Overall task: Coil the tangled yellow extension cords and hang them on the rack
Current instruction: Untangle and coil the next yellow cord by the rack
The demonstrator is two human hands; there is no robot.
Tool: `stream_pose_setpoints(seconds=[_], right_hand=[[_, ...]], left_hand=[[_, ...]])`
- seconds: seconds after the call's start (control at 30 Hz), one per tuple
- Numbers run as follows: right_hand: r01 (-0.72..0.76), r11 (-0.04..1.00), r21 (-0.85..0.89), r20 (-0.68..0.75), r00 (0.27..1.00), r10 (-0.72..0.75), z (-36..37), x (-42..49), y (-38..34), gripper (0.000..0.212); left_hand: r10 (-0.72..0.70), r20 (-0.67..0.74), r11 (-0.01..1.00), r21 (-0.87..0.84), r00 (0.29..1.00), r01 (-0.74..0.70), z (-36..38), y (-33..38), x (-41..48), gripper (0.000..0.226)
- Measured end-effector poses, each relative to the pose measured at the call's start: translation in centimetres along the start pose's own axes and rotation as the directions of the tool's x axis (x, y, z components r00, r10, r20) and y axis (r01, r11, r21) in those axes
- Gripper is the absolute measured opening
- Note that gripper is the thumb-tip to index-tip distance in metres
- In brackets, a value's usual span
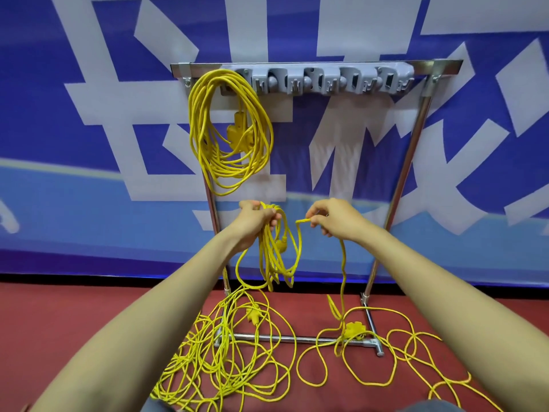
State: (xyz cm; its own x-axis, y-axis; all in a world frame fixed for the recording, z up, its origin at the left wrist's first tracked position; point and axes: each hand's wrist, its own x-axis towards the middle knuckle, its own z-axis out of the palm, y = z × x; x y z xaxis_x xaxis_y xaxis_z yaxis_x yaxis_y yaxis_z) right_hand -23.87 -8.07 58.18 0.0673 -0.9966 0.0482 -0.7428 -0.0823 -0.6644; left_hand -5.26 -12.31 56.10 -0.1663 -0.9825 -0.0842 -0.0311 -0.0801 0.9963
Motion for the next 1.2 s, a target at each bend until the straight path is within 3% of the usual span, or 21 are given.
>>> stream_pose_setpoints(seconds=[0.2,0.37,0.5,0.7,0.8,0.9,1.0,1.07,1.2], right_hand=[[0.142,0.988,0.052,0.149,0.978,-0.148,-0.3,-0.4,-2.3,0.019],[0.131,0.977,0.171,0.045,0.989,-0.141,-0.9,-0.2,-2.3,0.021],[0.128,0.980,0.152,-0.014,0.992,-0.128,0.5,-0.2,-1.9,0.015],[0.078,0.992,0.102,0.295,0.950,-0.105,2.3,-0.9,3.0,0.020],[-0.026,0.927,0.373,0.165,0.985,-0.038,2.3,-0.9,4.1,0.018],[0.001,0.790,0.613,-0.027,0.999,0.020,0.6,-0.6,4.0,0.011],[0.081,0.790,0.608,-0.122,0.992,-0.008,-1.2,-0.5,2.9,0.008],[0.103,0.823,0.559,-0.166,0.986,-0.011,-1.9,-0.4,2.6,0.009],[0.049,0.928,0.369,-0.229,0.973,0.039,-2.4,0.1,3.1,0.017]], left_hand=[[0.041,0.108,0.996,0.075,0.993,-0.049,0.9,0.3,-1.2,0.042],[-0.012,0.264,0.994,0.112,0.965,-0.018,0.4,1.0,-2.0,0.036],[-0.032,0.210,0.994,0.110,0.977,0.009,0.0,2.1,-1.8,0.037],[-0.023,0.147,0.992,0.124,0.989,0.005,-1.7,4.6,-1.5,0.037],[0.012,0.087,0.988,0.155,0.996,-0.025,-2.7,5.5,-1.0,0.037],[-0.001,0.035,0.984,0.178,0.999,-0.005,-3.7,5.3,-0.8,0.037],[-0.020,-0.015,0.984,0.177,1.000,0.022,-3.9,4.1,-0.4,0.027],[-0.016,-0.087,0.985,0.172,0.996,0.030,-4.1,3.1,0.2,0.032],[-0.017,-0.142,0.996,0.081,0.990,0.029,-4.4,2.1,0.2,0.035]])
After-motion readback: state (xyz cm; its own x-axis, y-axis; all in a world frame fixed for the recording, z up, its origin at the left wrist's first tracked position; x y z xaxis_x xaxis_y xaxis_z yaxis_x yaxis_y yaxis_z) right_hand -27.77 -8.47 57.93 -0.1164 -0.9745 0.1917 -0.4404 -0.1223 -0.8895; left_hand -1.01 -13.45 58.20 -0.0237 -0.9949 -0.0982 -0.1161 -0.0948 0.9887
